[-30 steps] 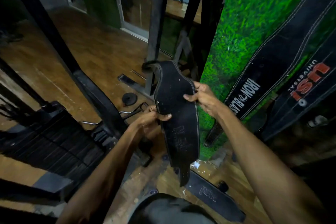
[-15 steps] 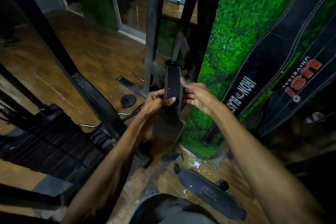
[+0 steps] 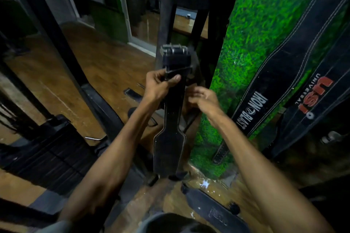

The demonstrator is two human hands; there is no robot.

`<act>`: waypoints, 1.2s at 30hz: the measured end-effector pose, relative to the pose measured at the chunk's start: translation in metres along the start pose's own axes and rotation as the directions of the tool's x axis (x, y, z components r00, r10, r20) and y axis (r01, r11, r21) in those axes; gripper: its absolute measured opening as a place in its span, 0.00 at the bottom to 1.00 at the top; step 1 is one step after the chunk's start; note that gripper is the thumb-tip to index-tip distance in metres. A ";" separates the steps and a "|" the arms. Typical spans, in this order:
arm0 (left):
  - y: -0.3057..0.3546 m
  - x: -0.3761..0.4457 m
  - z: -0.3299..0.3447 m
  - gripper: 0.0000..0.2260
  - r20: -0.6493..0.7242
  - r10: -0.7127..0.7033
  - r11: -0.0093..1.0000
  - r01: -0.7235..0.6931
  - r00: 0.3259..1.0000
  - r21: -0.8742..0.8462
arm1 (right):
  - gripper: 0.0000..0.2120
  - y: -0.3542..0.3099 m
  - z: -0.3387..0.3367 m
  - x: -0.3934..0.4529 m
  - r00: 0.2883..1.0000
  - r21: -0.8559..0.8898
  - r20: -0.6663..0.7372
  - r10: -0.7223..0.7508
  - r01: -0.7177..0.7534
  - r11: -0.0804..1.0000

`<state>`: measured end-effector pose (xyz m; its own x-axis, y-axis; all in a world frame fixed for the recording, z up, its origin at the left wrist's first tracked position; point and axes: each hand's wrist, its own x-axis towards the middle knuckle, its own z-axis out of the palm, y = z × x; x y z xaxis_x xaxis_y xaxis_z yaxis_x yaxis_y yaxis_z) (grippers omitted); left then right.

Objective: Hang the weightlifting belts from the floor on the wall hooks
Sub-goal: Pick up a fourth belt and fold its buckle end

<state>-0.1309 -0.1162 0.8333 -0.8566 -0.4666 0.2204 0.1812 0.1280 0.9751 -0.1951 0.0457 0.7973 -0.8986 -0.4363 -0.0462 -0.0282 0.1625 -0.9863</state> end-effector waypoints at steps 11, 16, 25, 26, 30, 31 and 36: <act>-0.001 -0.013 0.001 0.08 0.103 0.067 0.996 -0.073 0.992 0.054 | 0.26 -0.118 -0.020 0.021 0.986 0.005 0.073 -0.152 0.152 0.988; -0.002 -0.010 0.006 0.05 0.128 0.043 0.998 -0.048 0.991 0.037 | 0.29 -0.129 -0.030 0.006 0.959 0.218 0.087 -0.271 0.247 0.944; 0.009 -0.006 0.022 0.10 0.179 0.085 0.996 -0.081 0.980 -0.029 | 0.32 -0.136 -0.032 0.015 0.966 -0.267 0.124 -0.226 0.252 0.930; 0.008 -0.005 0.023 0.10 0.188 0.089 0.996 -0.084 0.978 -0.036 | 0.31 -0.137 -0.033 0.013 0.955 -0.209 0.147 -0.258 0.285 0.935; 0.004 -0.001 0.021 0.10 0.209 0.109 0.994 -0.100 0.972 -0.054 | 0.29 -0.142 -0.045 0.006 0.959 0.207 -0.067 -0.275 0.283 0.937; 0.003 0.000 0.021 0.09 0.204 0.109 0.993 -0.100 0.973 -0.057 | 0.26 -0.141 -0.048 0.010 0.962 0.127 -0.101 -0.254 0.265 0.956; -0.001 0.007 0.026 0.08 0.243 0.126 0.991 -0.114 0.962 -0.063 | 0.15 -0.125 -0.051 0.021 0.998 -0.215 -0.001 -0.064 0.062 0.975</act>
<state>-0.1492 -0.0971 0.8332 -0.9186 -0.2196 0.3287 0.3077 0.1247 0.9433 -0.2334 0.0613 0.9282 -0.8956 -0.4446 0.0172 -0.1773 0.3211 -0.9303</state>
